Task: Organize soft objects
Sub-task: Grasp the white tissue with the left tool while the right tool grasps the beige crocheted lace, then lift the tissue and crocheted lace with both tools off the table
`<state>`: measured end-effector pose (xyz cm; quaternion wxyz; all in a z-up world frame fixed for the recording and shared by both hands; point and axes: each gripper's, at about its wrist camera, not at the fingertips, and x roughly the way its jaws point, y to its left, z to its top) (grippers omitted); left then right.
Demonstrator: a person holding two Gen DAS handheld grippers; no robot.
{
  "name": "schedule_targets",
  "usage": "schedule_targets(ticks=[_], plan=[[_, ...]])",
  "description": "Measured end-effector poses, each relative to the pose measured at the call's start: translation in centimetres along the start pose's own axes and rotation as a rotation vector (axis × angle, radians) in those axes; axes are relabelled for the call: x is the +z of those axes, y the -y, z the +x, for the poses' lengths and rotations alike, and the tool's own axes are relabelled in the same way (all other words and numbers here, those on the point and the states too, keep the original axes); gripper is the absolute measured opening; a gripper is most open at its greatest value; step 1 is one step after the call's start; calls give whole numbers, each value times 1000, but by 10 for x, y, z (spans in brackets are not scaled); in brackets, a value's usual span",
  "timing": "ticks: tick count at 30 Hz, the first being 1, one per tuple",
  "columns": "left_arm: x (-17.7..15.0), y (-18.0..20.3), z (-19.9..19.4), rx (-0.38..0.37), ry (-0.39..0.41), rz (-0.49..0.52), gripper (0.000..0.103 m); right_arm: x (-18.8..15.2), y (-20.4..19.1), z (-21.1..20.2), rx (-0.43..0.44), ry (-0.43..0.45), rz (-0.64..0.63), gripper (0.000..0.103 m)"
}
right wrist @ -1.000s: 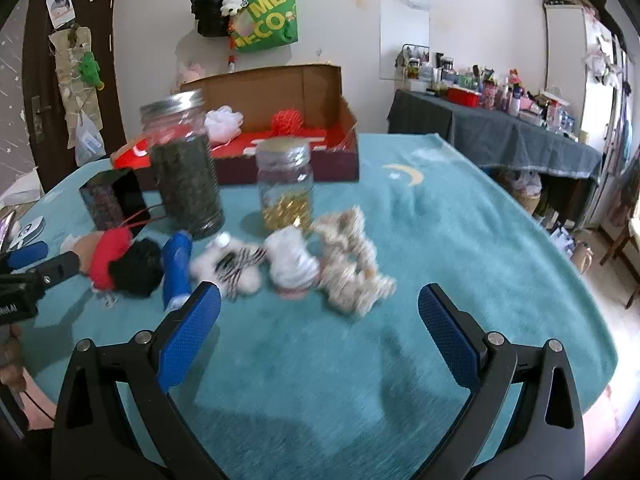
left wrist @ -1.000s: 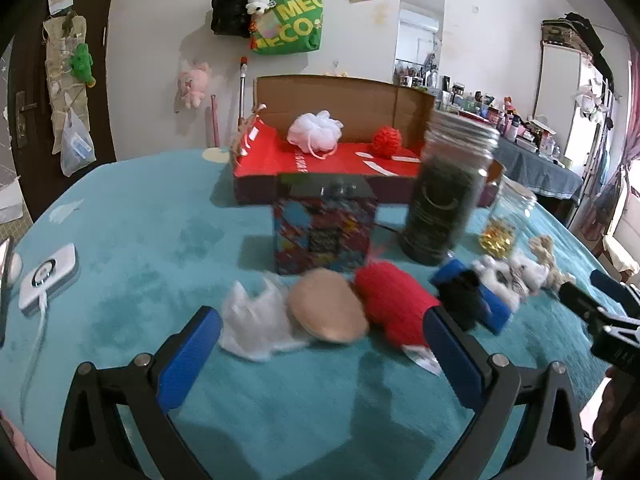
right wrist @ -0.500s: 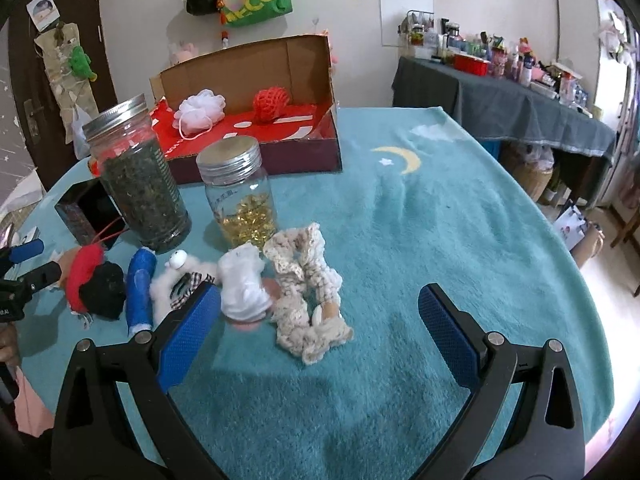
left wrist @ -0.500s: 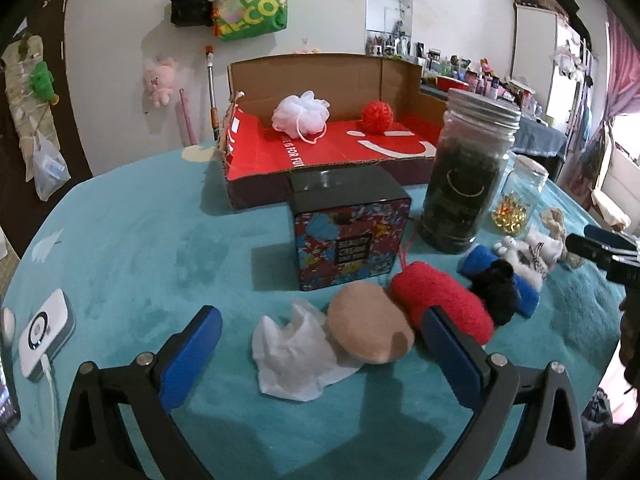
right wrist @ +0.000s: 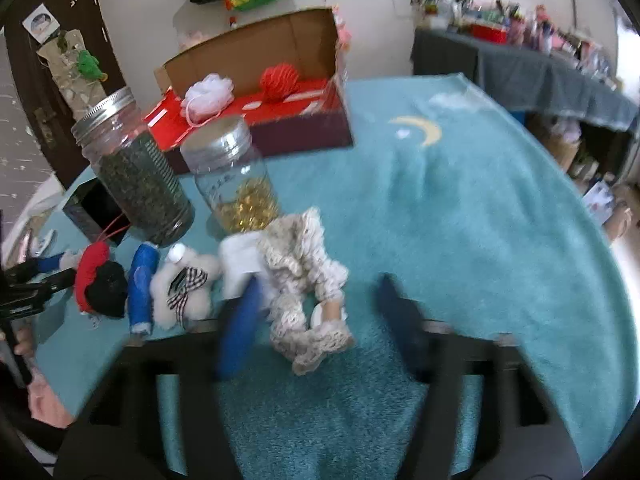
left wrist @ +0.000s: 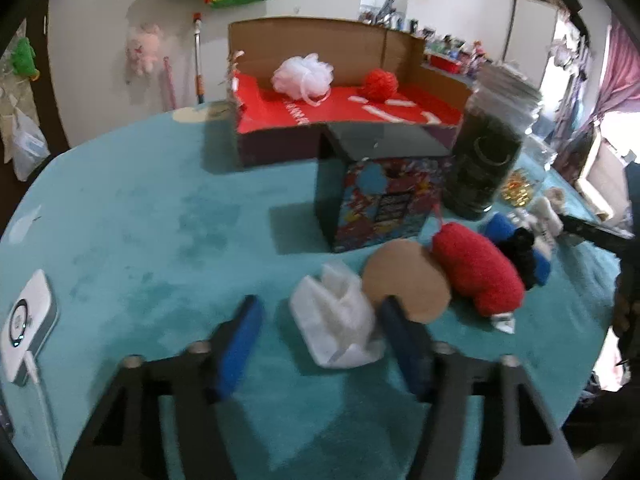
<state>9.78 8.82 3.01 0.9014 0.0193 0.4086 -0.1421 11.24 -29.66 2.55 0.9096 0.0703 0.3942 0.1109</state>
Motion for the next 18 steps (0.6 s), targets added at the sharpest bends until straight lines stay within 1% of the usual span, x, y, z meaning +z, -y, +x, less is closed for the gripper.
schedule_targets(ticks=[1, 2, 3, 5, 8, 10, 13, 15, 17, 18], plan=[[0, 1, -1, -25, 2, 2, 26, 0, 0, 0, 22, 2, 3, 30], [0, 1, -3, -51, 3, -6, 20, -1, 0, -2, 53, 8, 11, 28], [1, 1, -5, -50, 4, -9, 19, -1, 0, -4, 58, 17, 15, 28], [2, 1, -8, -26, 14, -10, 18, 0, -1, -8, 43, 37, 12, 27], [6, -1, -22, -21, 53, -30, 18, 2, -4, -18, 49, 71, 7, 27], [10, 3, -32, -2, 88, -25, 18, 4, -8, -24, 37, 94, -11, 27], [16, 9, -44, 22, 138, -5, 18, 7, -19, -34, 51, 125, -39, 27], [19, 14, -50, 24, 158, 0, 18, 9, -25, -38, 63, 136, -49, 27], [22, 20, -53, -16, 171, 17, 18, 11, -30, -43, 87, 154, -55, 27], [24, 26, -54, -52, 185, 24, 18, 12, -32, -44, 110, 152, -56, 27]])
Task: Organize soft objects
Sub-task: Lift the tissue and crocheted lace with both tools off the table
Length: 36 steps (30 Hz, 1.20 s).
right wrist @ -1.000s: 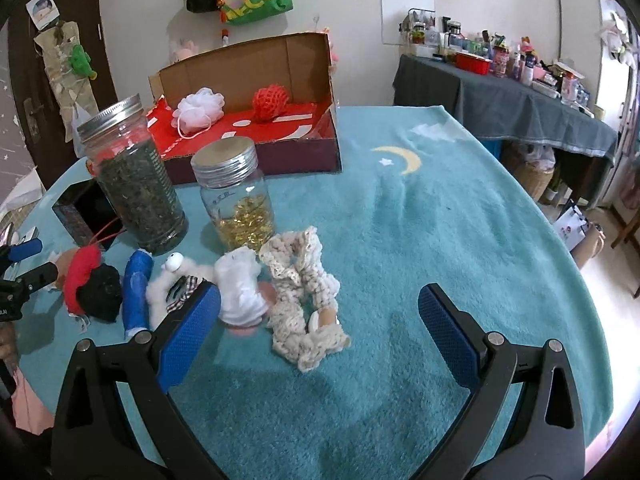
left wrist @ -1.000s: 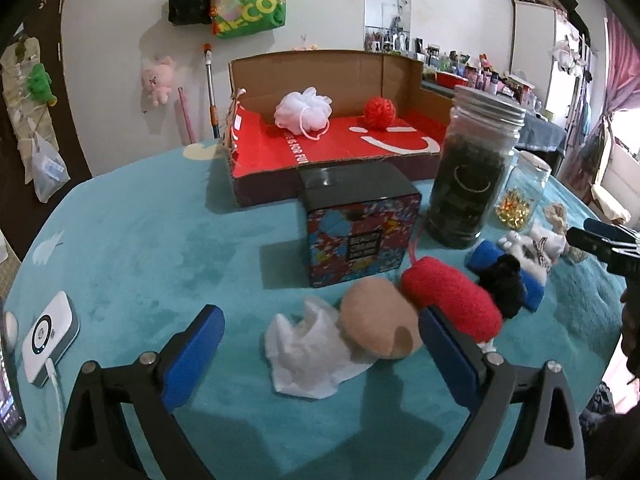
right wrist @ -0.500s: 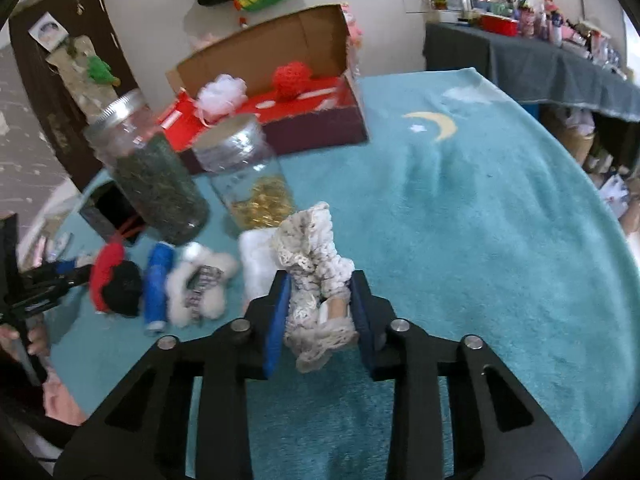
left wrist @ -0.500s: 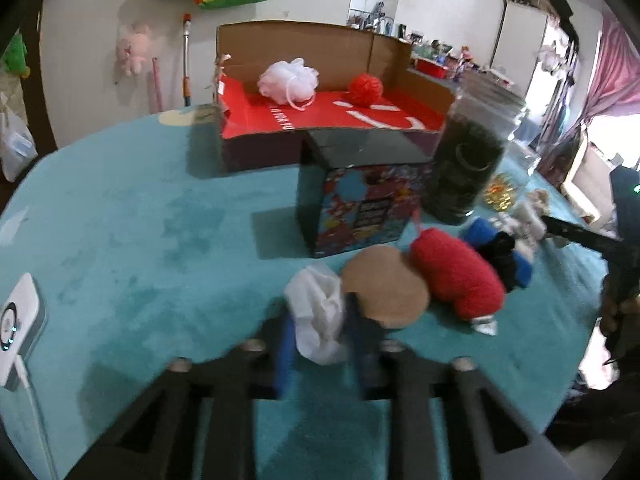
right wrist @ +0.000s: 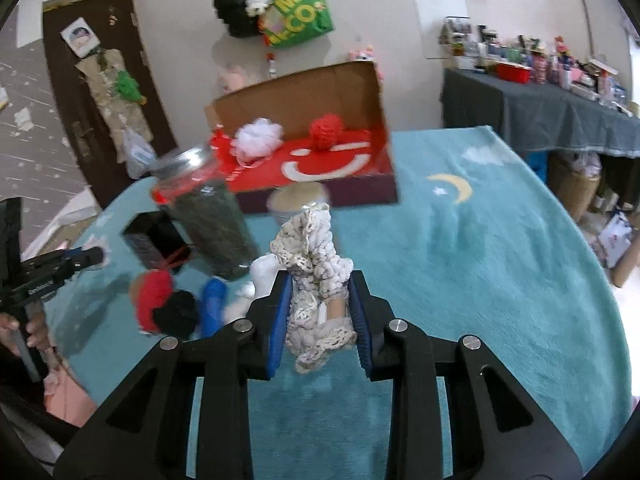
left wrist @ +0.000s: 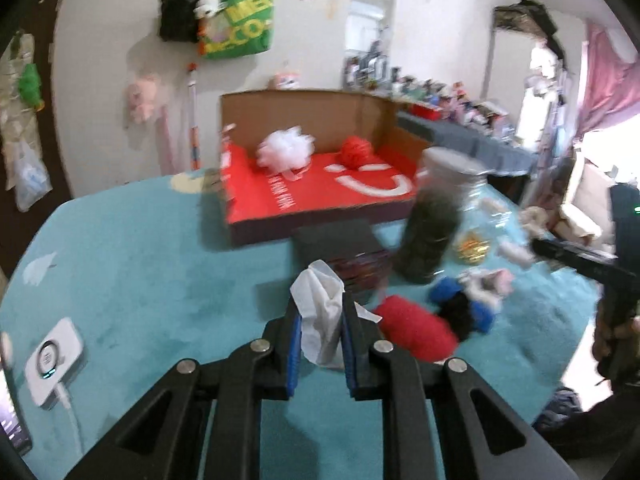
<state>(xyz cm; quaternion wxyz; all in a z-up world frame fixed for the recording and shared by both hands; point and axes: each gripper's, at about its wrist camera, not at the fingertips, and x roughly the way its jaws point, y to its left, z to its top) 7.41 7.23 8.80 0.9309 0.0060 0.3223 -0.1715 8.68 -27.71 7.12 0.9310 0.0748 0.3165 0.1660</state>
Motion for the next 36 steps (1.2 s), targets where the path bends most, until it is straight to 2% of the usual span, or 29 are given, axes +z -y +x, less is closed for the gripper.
schedule_targets(ticks=[5, 11, 19, 30, 36], plan=[[-3, 32, 24, -158, -29, 8, 18, -3, -25, 12, 99, -30, -23, 27], [-2, 56, 46, -259, -50, 8, 18, -11, -47, 30, 170, -72, -50, 27], [-3, 57, 52, -267, -60, -3, 18, -11, -45, 37, 173, -87, -36, 27], [-9, 49, 60, -252, -89, -21, 18, -21, -25, 41, 62, -121, -22, 29], [-8, 49, 60, -253, -90, -22, 18, -22, -22, 42, 53, -127, -24, 29]])
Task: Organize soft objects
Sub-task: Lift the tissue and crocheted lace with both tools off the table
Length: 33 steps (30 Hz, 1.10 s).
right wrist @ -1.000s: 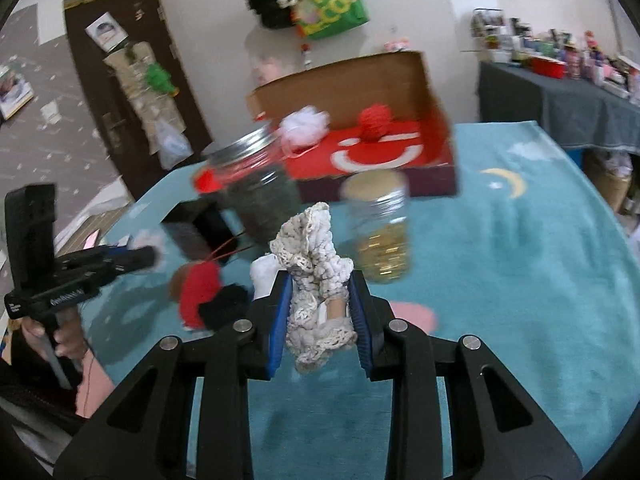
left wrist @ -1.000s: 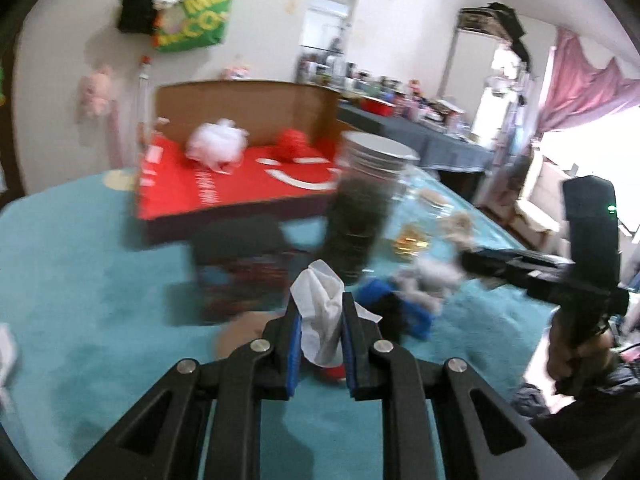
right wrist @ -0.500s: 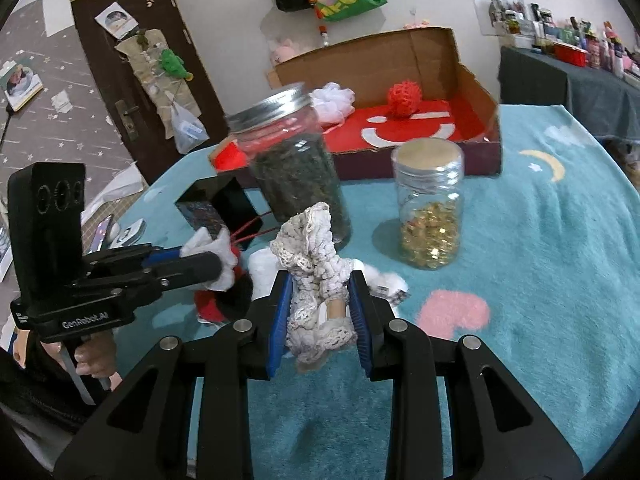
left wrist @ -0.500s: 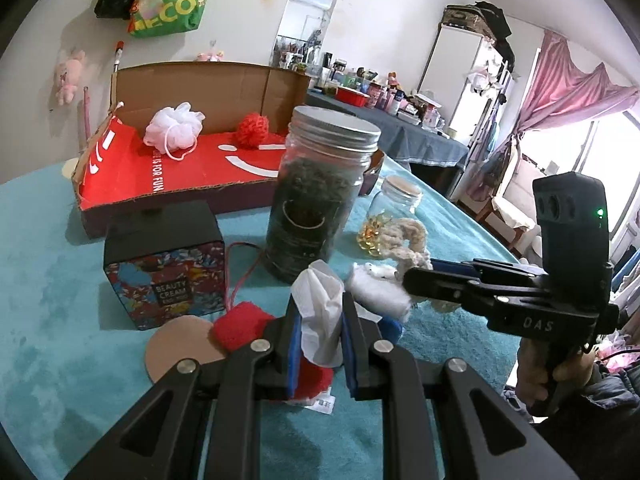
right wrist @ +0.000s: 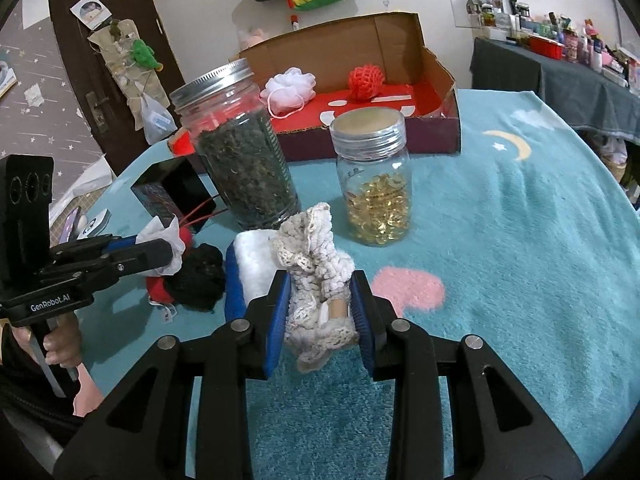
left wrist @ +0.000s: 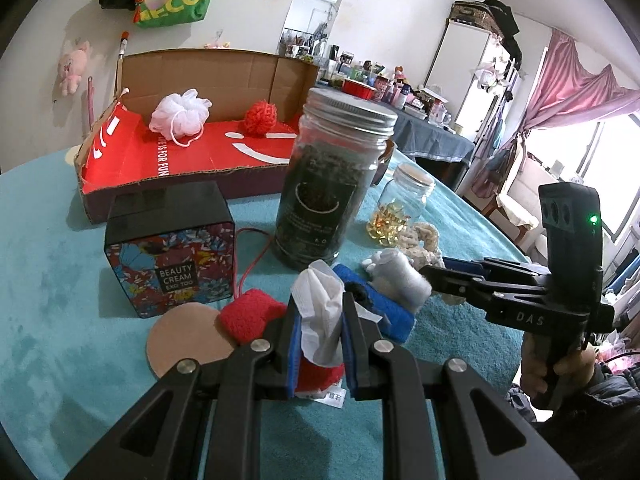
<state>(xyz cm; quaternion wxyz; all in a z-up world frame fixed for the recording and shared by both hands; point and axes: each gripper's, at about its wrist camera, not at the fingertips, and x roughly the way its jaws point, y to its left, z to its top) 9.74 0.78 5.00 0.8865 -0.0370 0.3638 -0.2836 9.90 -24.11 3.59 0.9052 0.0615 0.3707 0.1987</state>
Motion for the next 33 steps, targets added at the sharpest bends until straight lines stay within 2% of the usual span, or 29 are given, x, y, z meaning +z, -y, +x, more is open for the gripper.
schedule_targets(ticks=[3, 4, 5, 7, 11, 14, 15, 16, 17, 20, 27, 29, 33], plan=[[0, 0, 0, 1, 0, 0, 18, -1, 5, -1, 9, -8, 14, 31], [0, 0, 0, 1, 0, 1, 18, -1, 8, -1, 11, -12, 22, 36], [-1, 1, -1, 2, 0, 2, 18, -1, 9, -1, 9, -13, 26, 48], [-1, 2, -1, 1, -2, 6, 18, -3, 14, -5, -2, 0, 33, 58], [-3, 2, 0, 0, -5, 7, 18, -5, 21, -11, -23, 11, 39, 58], [-2, 3, 0, 1, -4, 6, 18, -7, 25, -11, -5, 4, 40, 58], [-2, 3, 0, 1, -4, 5, 18, -8, 24, -10, 4, -3, 31, 57], [-2, 3, 0, 2, -5, 7, 18, -9, 23, -9, 12, -9, 21, 45], [-2, 3, 0, 2, -4, 8, 18, -10, 21, -7, 49, -14, 16, 28], [-2, 2, -1, -2, 2, 0, 18, -9, 17, -9, 65, 6, 10, 21], [5, 9, -11, -36, 35, 25, 18, 7, 6, -30, 103, 96, 9, 17], [6, 11, -12, -40, 38, 29, 18, 8, 1, -30, 120, 92, -2, 12], [5, 9, -11, -33, 31, 25, 18, 7, -5, -25, 91, 86, -27, 11]])
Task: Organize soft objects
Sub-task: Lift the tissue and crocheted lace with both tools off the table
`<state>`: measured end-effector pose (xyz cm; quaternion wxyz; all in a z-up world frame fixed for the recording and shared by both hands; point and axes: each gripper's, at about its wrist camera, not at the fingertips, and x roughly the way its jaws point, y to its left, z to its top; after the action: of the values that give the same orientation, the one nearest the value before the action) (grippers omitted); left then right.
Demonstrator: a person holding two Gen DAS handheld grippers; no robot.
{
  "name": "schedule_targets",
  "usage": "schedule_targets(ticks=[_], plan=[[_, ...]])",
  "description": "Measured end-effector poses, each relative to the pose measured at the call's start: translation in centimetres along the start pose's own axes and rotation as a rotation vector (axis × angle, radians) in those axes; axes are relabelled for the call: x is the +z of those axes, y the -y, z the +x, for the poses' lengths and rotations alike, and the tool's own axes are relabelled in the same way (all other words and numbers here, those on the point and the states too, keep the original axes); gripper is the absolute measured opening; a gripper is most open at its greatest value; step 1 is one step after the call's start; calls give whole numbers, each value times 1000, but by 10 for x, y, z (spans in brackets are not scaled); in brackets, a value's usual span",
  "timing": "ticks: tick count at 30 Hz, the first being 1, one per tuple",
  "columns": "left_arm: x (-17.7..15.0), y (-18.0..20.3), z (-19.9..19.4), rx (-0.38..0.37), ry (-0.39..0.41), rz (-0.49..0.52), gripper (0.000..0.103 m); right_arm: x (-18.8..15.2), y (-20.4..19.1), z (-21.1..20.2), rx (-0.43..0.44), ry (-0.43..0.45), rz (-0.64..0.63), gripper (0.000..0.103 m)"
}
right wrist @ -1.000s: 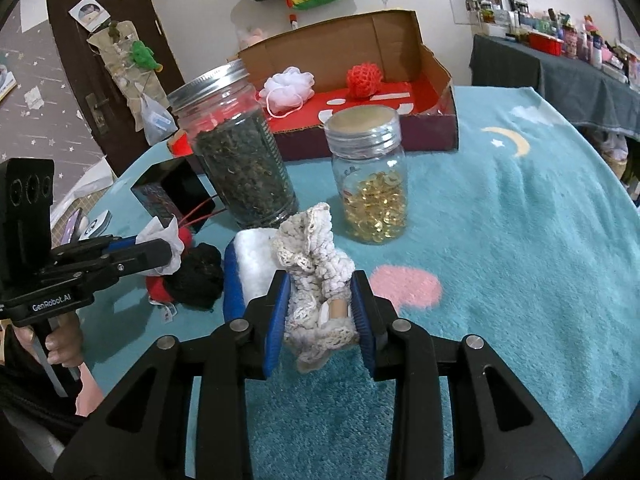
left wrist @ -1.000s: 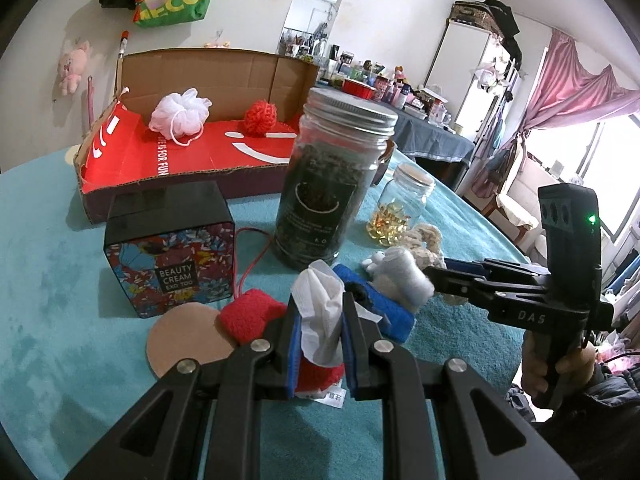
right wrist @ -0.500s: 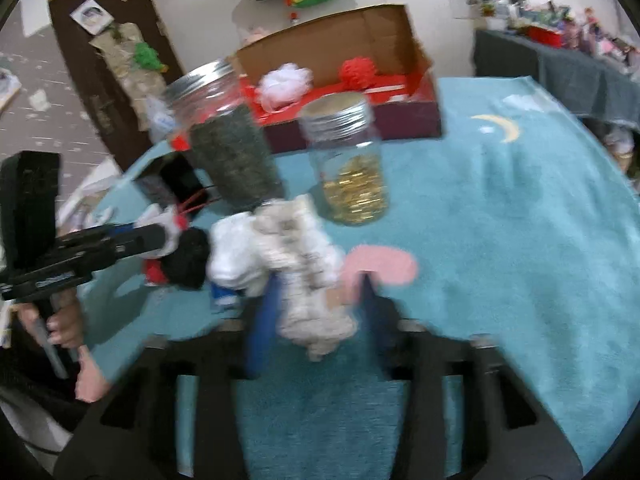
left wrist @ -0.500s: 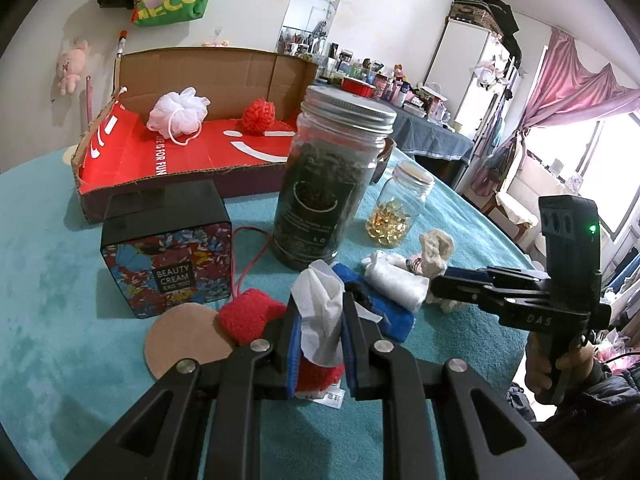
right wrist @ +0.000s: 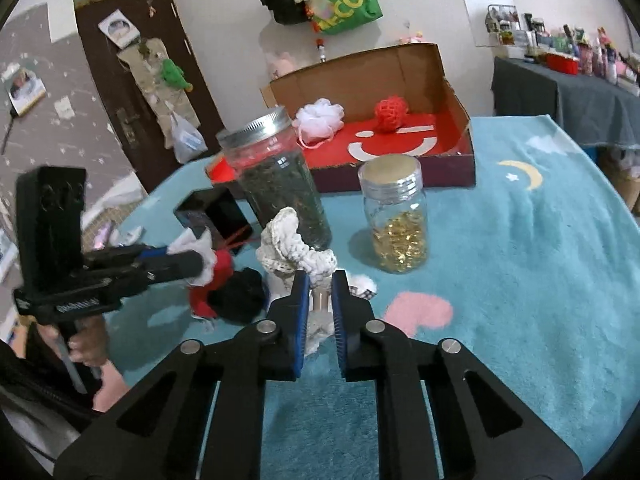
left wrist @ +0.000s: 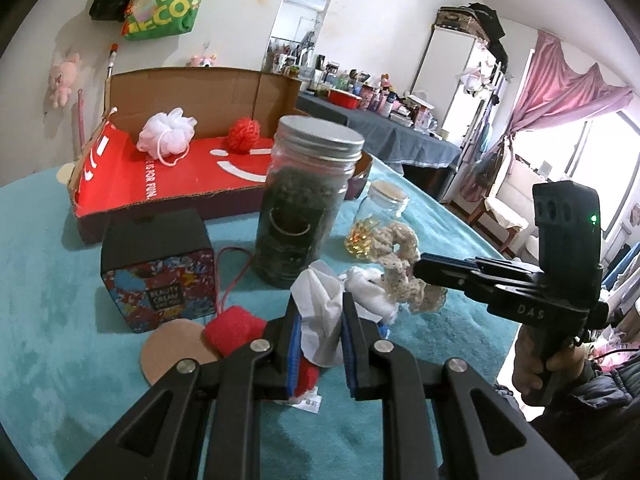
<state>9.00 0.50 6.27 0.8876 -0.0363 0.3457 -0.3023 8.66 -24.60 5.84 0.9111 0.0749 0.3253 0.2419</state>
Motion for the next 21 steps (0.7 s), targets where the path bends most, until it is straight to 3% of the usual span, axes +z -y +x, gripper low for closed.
schedule_targets(ticks=[3, 21], plan=[[-2, -2, 0, 2, -4, -11, 18, -3, 7, 4, 26, -20, 37, 11], [-6, -15, -14, 35, 0, -39, 18, -3, 21, -8, 0, 1, 72, 11]])
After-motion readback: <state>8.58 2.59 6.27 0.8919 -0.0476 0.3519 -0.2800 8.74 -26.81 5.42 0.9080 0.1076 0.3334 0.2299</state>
